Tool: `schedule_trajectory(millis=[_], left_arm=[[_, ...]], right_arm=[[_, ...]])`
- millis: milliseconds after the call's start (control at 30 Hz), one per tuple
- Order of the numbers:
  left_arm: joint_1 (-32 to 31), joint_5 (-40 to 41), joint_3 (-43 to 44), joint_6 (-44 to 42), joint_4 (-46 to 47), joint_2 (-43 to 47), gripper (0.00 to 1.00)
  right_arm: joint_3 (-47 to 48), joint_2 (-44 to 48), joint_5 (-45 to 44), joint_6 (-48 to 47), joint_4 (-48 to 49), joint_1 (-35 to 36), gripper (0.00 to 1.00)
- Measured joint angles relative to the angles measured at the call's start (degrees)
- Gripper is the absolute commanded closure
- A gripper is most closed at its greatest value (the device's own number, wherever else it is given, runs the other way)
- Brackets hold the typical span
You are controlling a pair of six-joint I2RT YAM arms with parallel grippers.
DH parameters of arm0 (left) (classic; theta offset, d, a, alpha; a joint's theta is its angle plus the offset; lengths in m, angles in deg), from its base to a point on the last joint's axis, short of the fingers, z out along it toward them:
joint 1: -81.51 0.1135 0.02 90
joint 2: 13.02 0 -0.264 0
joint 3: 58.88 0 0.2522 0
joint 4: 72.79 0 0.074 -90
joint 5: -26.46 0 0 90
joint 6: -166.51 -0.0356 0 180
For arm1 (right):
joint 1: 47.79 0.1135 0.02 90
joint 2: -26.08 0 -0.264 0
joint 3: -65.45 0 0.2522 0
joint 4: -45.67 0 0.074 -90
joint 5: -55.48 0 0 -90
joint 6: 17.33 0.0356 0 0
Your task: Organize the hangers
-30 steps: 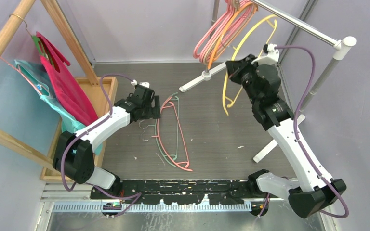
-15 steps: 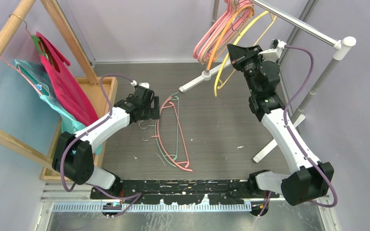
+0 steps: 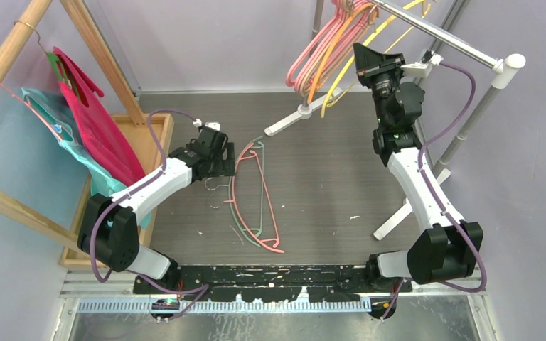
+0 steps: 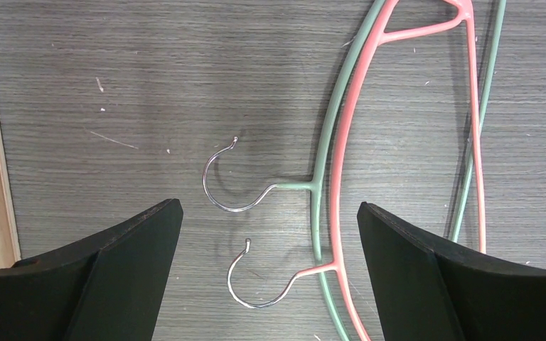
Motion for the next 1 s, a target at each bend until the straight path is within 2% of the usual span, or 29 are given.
schedule_trajectory(millis=[300,533,833,1000], left_arm=[[0.0,0.09,0.0,-0.02,0.0,-0.66,0.02],[0.0,0.48,0.0,-0.04,-0.04,-1.46,0.02],[0.0,0.98,0.0,-0.22,-0.07,-1.68,0.02],[0.0,1.31,0.0,-0.22,-0.17,-1.68,0.02]], right_arm=[[4.28,-6.43,1.55,3.8,2.71,-3.5,0.99],[10.71,-12.24,3.34,4.04,0.13,-3.48,0.99],[12.9,-14.93,5.09,4.81,-0.96,-3.48,0.98],[19.45,-19.37,7.3,4.04,-4.98,-3.43,0.98]])
